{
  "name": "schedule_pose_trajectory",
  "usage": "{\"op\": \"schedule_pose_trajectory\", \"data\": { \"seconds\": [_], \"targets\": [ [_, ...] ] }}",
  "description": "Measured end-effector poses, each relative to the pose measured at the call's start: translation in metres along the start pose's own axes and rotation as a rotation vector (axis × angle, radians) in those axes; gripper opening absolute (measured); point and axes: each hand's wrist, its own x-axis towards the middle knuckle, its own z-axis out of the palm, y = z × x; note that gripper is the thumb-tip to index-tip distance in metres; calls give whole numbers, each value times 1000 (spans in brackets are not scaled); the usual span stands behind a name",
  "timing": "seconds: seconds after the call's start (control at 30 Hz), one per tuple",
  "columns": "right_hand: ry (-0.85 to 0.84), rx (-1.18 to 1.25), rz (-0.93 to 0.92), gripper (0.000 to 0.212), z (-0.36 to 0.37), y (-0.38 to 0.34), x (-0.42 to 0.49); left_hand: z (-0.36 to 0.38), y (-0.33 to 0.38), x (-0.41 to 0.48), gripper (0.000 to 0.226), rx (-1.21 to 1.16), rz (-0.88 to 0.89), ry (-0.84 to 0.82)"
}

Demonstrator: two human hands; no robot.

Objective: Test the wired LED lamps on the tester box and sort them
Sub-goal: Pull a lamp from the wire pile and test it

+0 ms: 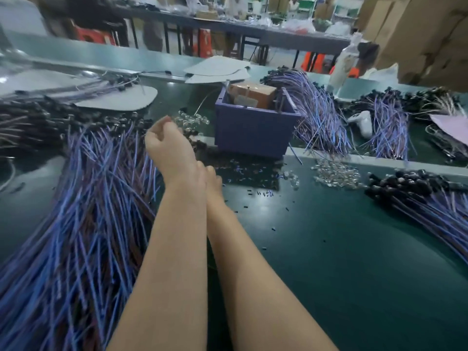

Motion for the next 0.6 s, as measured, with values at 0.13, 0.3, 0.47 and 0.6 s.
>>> {"op": "schedule_pose_trajectory", "data": {
  "seconds": [0.13,0.3,0.47,0.6],
  "targets": [
    [35,-138,-27,38,9,-14,2,-8,11,12,16,-49,15,38],
    [20,-102,144,36,5,-23,9,-8,12,14,17,-87,-19,53],
    [-42,138,295,31,-18,-26,9,-5,15,14,18,-148,-39,44],
    [-72,283,326,24,-39,-11,-6,1,16,1,17,-191,-13,-7]
  ]
}}
